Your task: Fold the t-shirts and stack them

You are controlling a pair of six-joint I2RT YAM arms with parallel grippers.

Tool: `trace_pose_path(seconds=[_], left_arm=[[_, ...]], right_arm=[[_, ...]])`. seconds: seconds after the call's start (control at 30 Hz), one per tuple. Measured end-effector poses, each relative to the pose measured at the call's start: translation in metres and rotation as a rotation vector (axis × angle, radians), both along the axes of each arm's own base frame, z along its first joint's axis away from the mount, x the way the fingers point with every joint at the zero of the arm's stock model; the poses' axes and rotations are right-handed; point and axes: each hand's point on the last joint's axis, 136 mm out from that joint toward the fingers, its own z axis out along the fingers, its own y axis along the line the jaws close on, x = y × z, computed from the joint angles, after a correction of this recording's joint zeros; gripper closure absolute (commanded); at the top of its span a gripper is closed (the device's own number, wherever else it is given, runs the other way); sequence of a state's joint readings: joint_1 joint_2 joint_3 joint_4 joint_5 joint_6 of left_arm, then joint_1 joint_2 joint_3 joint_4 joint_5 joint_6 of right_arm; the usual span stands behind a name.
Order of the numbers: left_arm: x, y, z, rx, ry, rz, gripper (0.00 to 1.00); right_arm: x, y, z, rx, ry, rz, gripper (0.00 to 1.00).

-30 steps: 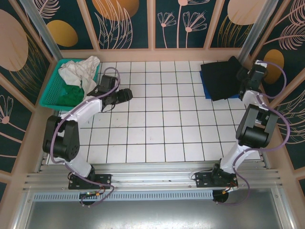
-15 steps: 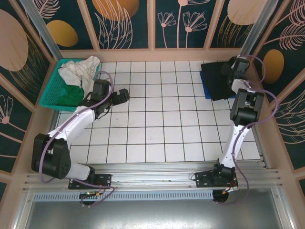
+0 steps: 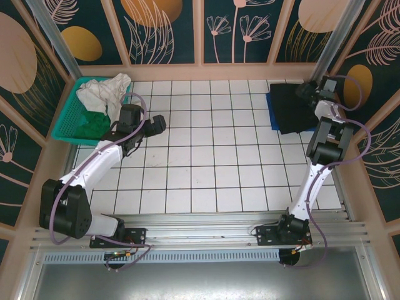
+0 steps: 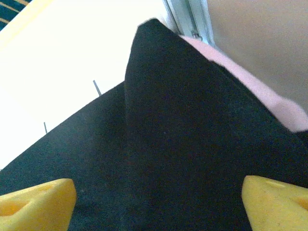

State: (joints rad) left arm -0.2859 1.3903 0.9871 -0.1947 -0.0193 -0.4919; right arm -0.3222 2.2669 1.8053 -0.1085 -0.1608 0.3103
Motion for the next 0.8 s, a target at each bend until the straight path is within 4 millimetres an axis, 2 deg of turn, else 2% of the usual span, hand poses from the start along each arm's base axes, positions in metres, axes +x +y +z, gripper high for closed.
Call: trace_pose_path(seconds=[0.07,0.2,0.3,0.4,0.53,0.67,0.8], left_arm=[[-0.002,0.002,0.001,0.008,-0.006,0.005,0.02],[-0.012,0.007,-0.001,0.017,-0.004,0.012,0.02],[-0.013,0.008,0.000,0.019,-0.005,0.014,0.01],[-0.013,0.008,0.001,0.019,-0.008,0.015,0.02],[-0.013,0.009,0.001,0.022,-0.009,0.019,0.02],[-0.013,0.013,0.000,0.039,-0.007,0.029,0.02],[-0.013,0.017,-0.002,0.057,-0.003,0.040,0.02]], right_arm=[[-0.003,0.002,0.002,0.022,0.010,-0.006,0.05],[-0.015,0.008,0.023,0.039,-0.007,-0.021,0.08],[-0.023,0.013,0.040,0.046,-0.040,-0.028,0.25],[-0.020,0.016,0.046,0.066,-0.079,-0.033,0.32],[-0.010,0.019,0.030,0.111,-0.086,-0.025,0.35],[0.017,0.016,-0.002,0.161,-0.073,-0.018,0.37],[0.045,0.010,-0.024,0.220,-0.069,-0.036,0.22]])
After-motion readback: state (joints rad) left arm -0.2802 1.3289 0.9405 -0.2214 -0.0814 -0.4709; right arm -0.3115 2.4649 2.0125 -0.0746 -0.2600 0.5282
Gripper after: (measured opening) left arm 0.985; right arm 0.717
